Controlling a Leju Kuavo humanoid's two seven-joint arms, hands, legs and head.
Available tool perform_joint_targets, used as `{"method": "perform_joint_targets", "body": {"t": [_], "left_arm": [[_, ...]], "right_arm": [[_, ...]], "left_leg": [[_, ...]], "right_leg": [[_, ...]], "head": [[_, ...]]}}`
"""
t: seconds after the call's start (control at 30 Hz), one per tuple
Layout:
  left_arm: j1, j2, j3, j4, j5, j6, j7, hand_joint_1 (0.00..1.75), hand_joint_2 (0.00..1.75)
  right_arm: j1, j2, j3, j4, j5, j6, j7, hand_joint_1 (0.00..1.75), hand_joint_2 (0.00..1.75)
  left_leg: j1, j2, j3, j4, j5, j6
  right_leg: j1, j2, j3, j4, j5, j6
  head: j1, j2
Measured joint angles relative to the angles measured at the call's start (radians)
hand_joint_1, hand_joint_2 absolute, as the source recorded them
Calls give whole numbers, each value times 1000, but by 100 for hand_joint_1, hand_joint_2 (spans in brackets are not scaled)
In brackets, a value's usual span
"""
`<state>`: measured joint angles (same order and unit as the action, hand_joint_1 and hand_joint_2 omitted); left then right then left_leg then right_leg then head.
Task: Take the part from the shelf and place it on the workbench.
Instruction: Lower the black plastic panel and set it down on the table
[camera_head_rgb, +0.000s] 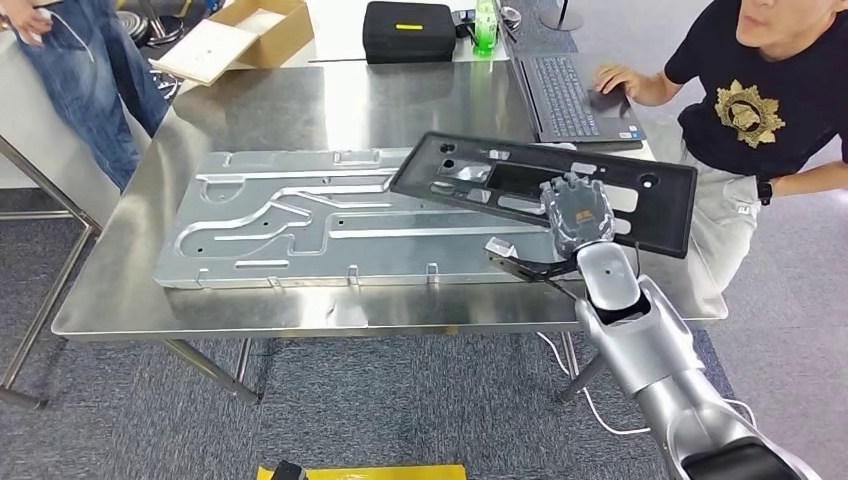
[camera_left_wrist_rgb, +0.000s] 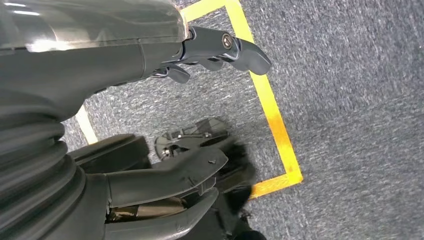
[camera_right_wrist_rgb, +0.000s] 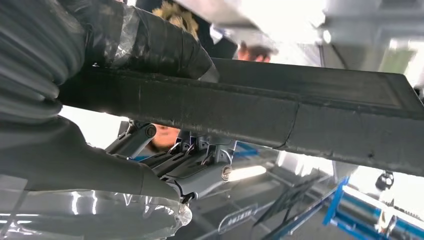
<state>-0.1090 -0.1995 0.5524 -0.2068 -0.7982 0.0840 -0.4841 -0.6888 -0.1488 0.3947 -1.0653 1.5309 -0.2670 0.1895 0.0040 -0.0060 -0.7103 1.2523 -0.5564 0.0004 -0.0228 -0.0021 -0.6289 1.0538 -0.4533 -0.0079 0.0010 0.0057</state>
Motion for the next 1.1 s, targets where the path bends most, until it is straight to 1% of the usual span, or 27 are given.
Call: {"method": "perform_joint_targets", "body": {"t": [0.03,0.07,0.1,0.17,0.2,0.23,0.27,0.33,0.4,0.43,0.47,0.53,0.57,0.6,0.63,0.67,0.7,0.73,0.77,0.8,0.87,0.9,0.93,0.97,1.03,1.07,1.1], "left_arm": [[1,0,0,0,-2,0,2,0,175],[1,0,0,0,-4,1,4,0,175],[1,0,0,0,-7,2,6,0,175],[-1,0,0,0,-11,3,8,0,175],[-2,0,0,0,-14,2,8,0,175],[-4,0,0,0,-15,2,7,0,175],[-5,0,0,0,-17,1,6,0,175],[-5,0,0,0,-20,0,3,0,175],[-5,-1,0,0,-23,0,-1,0,175],[-6,-1,0,0,-25,1,-2,0,175],[-7,-1,0,0,-27,1,-3,0,175],[-7,-2,0,0,-29,2,-3,0,175],[-6,-2,0,0,-29,3,-2,0,175],[-5,-2,0,0,-29,5,0,0,175],[-5,-2,0,0,-30,6,1,0,175],[-5,-2,0,0,-30,8,2,0,175],[-5,-2,0,0,-30,10,2,0,175],[-6,-2,0,0,-30,11,3,0,175],[-6,-2,0,0,-30,12,4,0,175],[-6,-2,0,0,-30,13,5,0,175],[-5,-2,0,0,-31,15,6,0,175],[-5,-2,0,0,-31,16,6,0,175],[-5,-2,0,0,-31,16,6,0,175],[-5,-2,0,0,-31,16,6,0,175],[-4,-2,0,0,-31,16,6,0,175],[-4,-2,0,0,-31,16,6,0,175],[-3,-1,0,0,-31,16,6,0,175]], "right_arm": [[-3,0,1,-5,0,1,-2,175,175],[-4,1,2,-10,0,3,-6,175,175],[-5,3,2,-14,0,6,-11,175,175],[-8,9,4,-20,-1,13,-19,175,175],[-10,12,4,-21,-2,15,-20,175,175],[-13,15,5,-22,-3,17,-21,175,175],[-16,18,6,-22,-5,17,-22,175,175],[-18,21,8,-20,-10,16,-27,175,175],[-20,25,10,-16,-18,13,-33,175,175],[-22,26,11,-14,-20,11,-35,175,175],[-23,28,11,-11,-22,8,-36,175,175],[-24,29,12,-4,-25,-1,-37,175,175],[-22,30,13,0,-27,-5,-38,175,175],[-20,31,15,3,-30,-10,-40,175,175],[-18,33,16,6,-35,-15,-41,175,175],[-17,35,16,8,-43,-20,-44,175,175],[-17,36,17,9,-52,-27,-48,175,175],[-17,37,17,9,-64,-36,-53,175,175],[-16,39,17,10,-75,-43,-58,175,175],[-13,40,17,10,-84,-50,-62,175,175],[-7,42,17,11,-93,-55,-69,175,175],[-5,42,17,11,-94,-56,-71,175,175],[-4,43,17,11,-95,-56,-73,175,175],[-3,45,17,11,-96,-57,-73,175,175],[-1,47,17,11,-105,-60,-75,175,175],[3,47,16,12,-119,-62,-77,175,175],[8,47,16,12,-139,-65,-81,175,175]], "left_leg": [[1,0,-23,43,-9,-1],[2,0,-32,55,-1,0],[2,0,-24,31,23,1],[2,0,30,-91,88,8],[0,0,57,-149,108,10],[-2,-1,75,-188,118,13],[-4,-2,82,-205,118,15],[-5,-3,84,-212,121,25],[-2,-3,89,-224,128,38],[-1,-3,91,-229,131,45],[-2,-2,92,-231,132,50],[-6,-3,92,-231,132,55],[-8,-3,92,-230,131,56],[-9,-3,93,-230,130,57],[-10,-3,93,-228,129,57],[-10,-4,94,-226,128,55],[-12,-4,93,-224,126,53],[-14,-4,91,-222,124,49],[-15,-4,90,-220,123,46],[-15,-3,88,-220,124,42],[-15,-3,88,-219,122,33],[-15,-3,84,-208,112,27],[-13,-2,72,-178,93,21],[-9,-1,50,-129,65,14],[-1,-1,-11,-1,10,4],[4,-1,-32,40,2,-1],[8,-1,-38,48,11,-5]], "right_leg": [[1,0,1,0,-1,-1],[2,0,2,0,-1,-2],[2,1,4,0,-2,-2],[2,2,7,0,-3,0],[3,3,7,0,-4,3],[5,4,7,0,-4,7],[6,4,6,-2,-3,12],[7,4,7,-9,0,23],[6,3,3,4,-13,32],[6,3,-12,36,-35,34],[6,3,-34,87,-64,34],[6,3,-92,206,-114,36],[7,3,-109,238,-118,36],[7,3,-110,238,-104,35],[7,3,-93,200,-75,33],[8,2,-64,137,-39,30],[11,3,-34,76,-14,26],[14,3,-11,27,2,22],[17,3,1,0,6,19],[19,3,4,-8,3,18],[15,3,7,-16,6,11],[12,2,10,-20,8,6],[9,1,13,-23,9,1],[7,0,15,-25,10,-2],[7,0,16,-25,9,-6],[7,0,16,-25,8,-7],[6,1,17,-25,7,-6]], "head": [[0,0],[0,0],[0,0],[0,0],[0,0],[0,0],[0,0],[0,0],[0,0],[1,0],[0,0],[0,0],[0,0],[0,0],[0,0],[0,0],[0,0],[0,0],[0,0],[0,0],[0,0],[0,0],[0,0],[0,0],[0,0],[0,0],[0,0]]}}
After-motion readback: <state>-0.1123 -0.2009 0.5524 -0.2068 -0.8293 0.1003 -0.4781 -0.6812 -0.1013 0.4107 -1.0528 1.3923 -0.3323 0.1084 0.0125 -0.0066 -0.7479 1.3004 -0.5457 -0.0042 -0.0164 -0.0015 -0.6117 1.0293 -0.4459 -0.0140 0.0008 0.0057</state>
